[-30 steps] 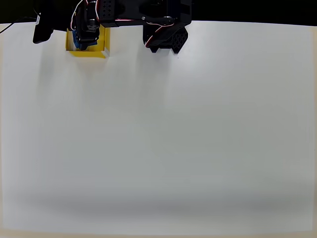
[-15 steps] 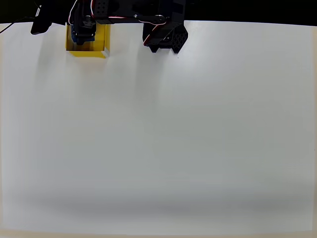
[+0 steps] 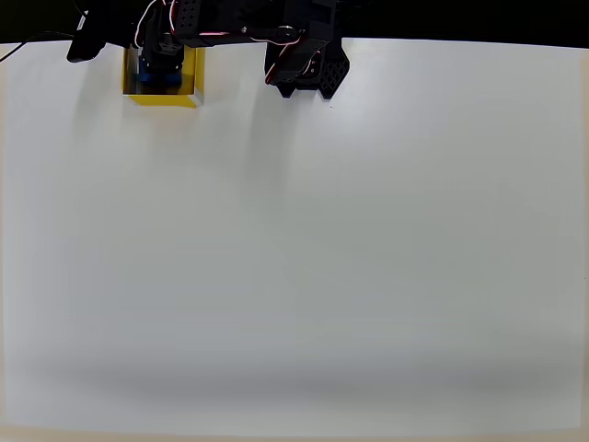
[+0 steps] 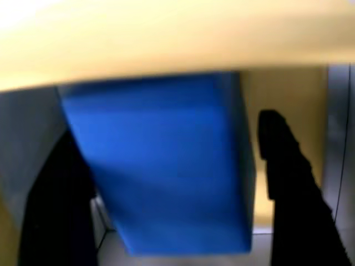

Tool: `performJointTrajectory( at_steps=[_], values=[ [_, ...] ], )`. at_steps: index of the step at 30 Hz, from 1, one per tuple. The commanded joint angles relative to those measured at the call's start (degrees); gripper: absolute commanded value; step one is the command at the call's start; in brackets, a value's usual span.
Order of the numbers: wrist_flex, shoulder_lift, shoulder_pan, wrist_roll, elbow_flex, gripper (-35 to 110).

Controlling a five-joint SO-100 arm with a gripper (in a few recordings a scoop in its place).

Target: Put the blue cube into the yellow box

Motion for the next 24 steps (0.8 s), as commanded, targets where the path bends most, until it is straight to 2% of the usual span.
performJointTrajectory(
  at_steps=[1,4,9,12,15,24],
  values=[
    [-1.14,6.5,1.49,-1.85,-0.09,34],
    [2.46,11.16,1.41,-3.25,-0.18,34],
    [27.6,20.57,0.88,-8.26,-10.37,28],
    [38.94,23.99,0.79,-11.6,-16.52,24],
    [42.01,27.86,0.62,-14.33,-18.63,20],
    [40.08,39.81,-7.47,-15.73,-14.77,14]
  ],
)
